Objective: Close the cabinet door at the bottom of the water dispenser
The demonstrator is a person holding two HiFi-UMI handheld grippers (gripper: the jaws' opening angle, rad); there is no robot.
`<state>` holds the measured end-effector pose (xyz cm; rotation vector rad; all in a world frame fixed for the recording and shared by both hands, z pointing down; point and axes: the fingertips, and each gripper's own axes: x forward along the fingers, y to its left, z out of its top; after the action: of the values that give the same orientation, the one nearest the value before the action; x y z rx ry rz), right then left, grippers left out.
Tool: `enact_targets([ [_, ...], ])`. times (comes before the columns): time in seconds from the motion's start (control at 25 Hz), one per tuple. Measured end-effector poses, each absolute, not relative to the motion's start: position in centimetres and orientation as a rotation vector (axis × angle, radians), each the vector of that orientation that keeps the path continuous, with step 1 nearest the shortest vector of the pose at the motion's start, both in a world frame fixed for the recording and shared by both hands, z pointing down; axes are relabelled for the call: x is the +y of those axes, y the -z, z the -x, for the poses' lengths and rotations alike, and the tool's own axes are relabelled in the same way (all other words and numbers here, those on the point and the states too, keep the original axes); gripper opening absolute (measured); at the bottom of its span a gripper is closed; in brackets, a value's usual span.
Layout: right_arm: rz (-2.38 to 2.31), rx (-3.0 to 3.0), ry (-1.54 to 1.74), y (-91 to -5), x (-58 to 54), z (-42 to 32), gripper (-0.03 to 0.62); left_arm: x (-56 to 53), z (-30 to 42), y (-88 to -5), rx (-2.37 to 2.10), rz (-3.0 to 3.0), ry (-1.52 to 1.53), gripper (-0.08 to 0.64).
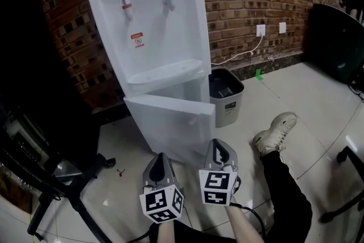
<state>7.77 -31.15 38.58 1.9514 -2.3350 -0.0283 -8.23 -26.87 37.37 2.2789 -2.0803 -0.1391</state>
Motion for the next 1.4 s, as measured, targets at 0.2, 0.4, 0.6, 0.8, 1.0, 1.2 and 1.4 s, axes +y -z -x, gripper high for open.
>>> enact_targets([
  [0.2, -1.975, -2.32, 0.032, -38.5, -32.9, -8.4, 0.003, -29.0, 7.7, -37.0, -2.078, -2.305, 0.137, 0.015],
  [0.4, -2.006, -2.299, 0.036, -38.5, -35.2, -9.5, 0.003, -31.2, 7.2, -37.2, -2.082, -2.286, 0.153, 0.015],
  [0.6, -2.036, -2.287, 0.017, -38.5, -37.8, -10.1, 0.003, -34.1, 6.8, -37.8, -2.066, -2.301, 0.127, 0.015],
  [0.8, -2.046, -2.276, 0.043, -38.4, -40.4, -10.4, 0.003, -37.7, 6.4, -38.3, -2.068, -2.3, 0.113, 0.015],
  [1.0, -2.05, -2.264, 0.088, -38.4, -42.9, -10.5, 0.003, -40.1, 6.4, -38.7, -2.069, -2.301, 0.117, 0.015],
  [1.2, -2.015, -2.271, 0.106, -38.7, -45.6, -9.8, 0.003, -42.1, 7.0, -39.6, -2.076, -2.294, 0.122, 0.015],
  [1.4, -1.953, -2.285, 0.153, -39.4, -47.3, -7.3, 0.003, -43.2, 6.8, -39.7, -2.089, -2.29, 0.096, 0.015],
])
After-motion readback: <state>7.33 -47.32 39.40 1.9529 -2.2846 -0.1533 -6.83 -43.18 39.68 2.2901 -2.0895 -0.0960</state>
